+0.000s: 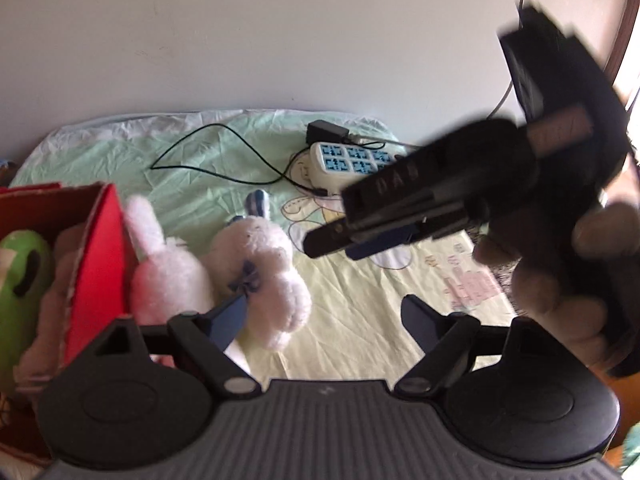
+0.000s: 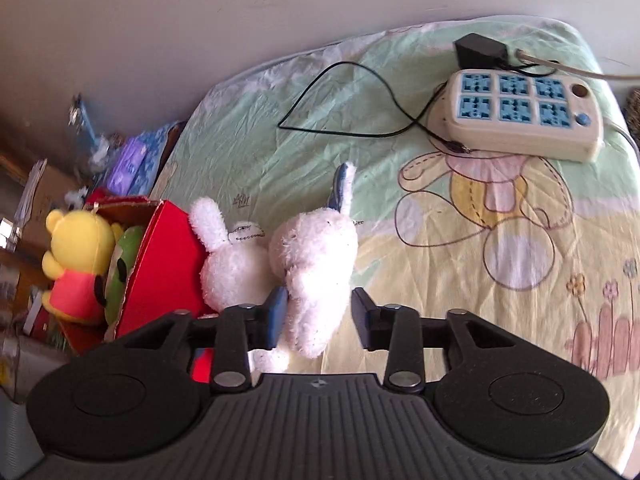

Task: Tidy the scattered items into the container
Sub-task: 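Grasp the white bunny plush by its head with the right gripper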

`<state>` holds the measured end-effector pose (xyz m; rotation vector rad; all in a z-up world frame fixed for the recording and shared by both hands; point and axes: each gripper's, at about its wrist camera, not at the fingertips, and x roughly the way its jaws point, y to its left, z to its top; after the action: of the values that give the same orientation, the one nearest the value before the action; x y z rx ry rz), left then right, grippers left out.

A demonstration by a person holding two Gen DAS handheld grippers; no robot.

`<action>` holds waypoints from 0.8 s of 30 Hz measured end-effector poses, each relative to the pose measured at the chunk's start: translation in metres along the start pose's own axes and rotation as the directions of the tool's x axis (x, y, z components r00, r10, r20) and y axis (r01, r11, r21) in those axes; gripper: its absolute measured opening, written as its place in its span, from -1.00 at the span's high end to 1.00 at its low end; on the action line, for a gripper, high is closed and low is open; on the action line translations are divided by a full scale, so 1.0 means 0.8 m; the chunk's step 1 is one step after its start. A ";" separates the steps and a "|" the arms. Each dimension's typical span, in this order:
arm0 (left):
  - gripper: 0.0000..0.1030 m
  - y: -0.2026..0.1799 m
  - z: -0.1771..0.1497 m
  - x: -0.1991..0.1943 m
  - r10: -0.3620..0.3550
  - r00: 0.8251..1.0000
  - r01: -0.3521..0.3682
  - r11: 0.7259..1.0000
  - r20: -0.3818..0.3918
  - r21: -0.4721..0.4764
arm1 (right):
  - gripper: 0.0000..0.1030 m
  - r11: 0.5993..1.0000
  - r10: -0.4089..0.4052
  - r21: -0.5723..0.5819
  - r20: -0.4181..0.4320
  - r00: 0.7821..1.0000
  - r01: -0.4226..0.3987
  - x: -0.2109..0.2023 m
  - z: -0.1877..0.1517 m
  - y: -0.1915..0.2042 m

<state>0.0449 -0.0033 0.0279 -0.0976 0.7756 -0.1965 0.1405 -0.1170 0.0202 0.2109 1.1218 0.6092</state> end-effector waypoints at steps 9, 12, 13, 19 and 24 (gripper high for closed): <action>-0.31 -0.027 0.001 0.079 0.119 0.991 -0.115 0.991 -0.062 0.068 | -0.32 0.994 0.021 -0.105 -0.176 0.984 -0.040 0.051 0.049 0.005; -0.38 -0.023 0.002 0.087 0.135 0.988 -0.132 0.990 -0.076 0.044 | -0.32 0.990 0.004 -0.138 -0.213 0.977 -0.034 0.072 0.053 0.009; -0.38 -0.023 0.003 0.090 0.140 0.987 -0.136 0.990 -0.079 0.045 | -0.32 0.989 -0.001 -0.145 -0.227 0.974 -0.033 0.079 0.053 0.010; -0.48 -0.031 0.001 0.112 0.178 0.979 -0.170 0.982 -0.101 0.082 | -0.38 0.990 -0.036 -0.142 -0.246 0.969 0.000 0.100 0.058 -0.007; -0.63 -0.035 -0.006 0.115 0.162 0.980 -0.153 0.985 -0.117 0.083 | -0.36 0.997 0.009 -0.068 -0.234 0.972 -0.026 0.093 0.062 -0.034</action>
<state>0.1017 -0.0498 -0.0337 0.0460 0.8945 -0.0803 0.2162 -0.0914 -0.0284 0.0896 1.3237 0.7011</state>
